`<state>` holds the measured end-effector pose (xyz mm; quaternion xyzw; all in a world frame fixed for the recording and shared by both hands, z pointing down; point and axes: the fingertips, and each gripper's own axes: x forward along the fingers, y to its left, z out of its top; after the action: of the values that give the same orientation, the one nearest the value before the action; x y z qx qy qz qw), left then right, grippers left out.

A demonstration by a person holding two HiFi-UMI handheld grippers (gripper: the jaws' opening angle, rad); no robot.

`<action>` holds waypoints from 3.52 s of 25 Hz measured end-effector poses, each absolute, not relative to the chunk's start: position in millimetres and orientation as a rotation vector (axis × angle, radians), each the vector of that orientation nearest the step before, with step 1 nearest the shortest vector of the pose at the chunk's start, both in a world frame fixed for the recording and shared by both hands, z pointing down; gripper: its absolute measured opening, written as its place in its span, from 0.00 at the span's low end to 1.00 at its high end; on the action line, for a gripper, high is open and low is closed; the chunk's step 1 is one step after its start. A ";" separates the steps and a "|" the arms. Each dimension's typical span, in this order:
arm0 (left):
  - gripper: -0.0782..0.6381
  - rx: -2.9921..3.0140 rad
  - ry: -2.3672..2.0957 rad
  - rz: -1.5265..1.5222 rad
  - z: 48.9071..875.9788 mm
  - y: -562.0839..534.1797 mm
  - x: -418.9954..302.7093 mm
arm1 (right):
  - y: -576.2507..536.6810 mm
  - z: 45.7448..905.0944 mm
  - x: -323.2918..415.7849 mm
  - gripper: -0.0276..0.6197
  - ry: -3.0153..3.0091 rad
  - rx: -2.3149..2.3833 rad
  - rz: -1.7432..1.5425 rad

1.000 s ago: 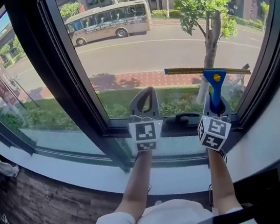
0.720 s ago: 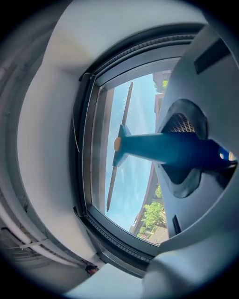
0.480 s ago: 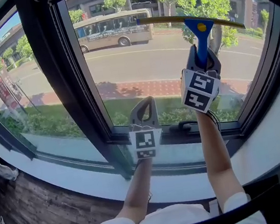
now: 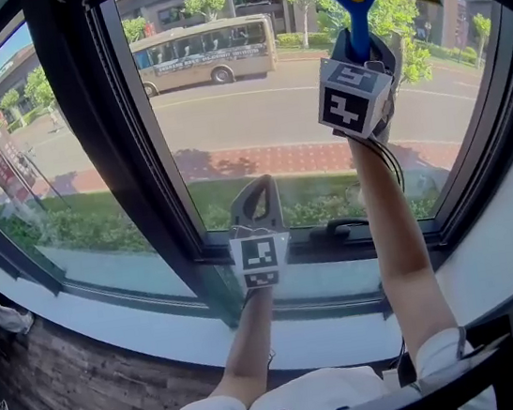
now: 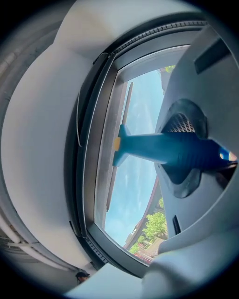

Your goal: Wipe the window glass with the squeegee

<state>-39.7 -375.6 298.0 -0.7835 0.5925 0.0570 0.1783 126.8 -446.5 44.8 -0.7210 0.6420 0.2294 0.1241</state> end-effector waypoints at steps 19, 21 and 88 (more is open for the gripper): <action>0.11 -2.217 1.685 0.180 297.4 -383.4 -49.3 | -450.2 69.4 132.7 0.20 1.825 -2.248 0.722; 0.11 -2.215 1.687 0.182 298.2 -382.8 -50.5 | -450.8 74.9 132.7 0.20 1.835 -2.249 0.718; 0.11 -2.256 1.732 0.163 319.1 -349.0 -60.4 | -425.4 279.7 126.3 0.20 2.134 -2.428 0.418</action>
<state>-60.4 -349.0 319.1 -0.7833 0.6016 0.0566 0.1458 126.3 -425.4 279.7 -0.7436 0.6536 0.1281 -0.0591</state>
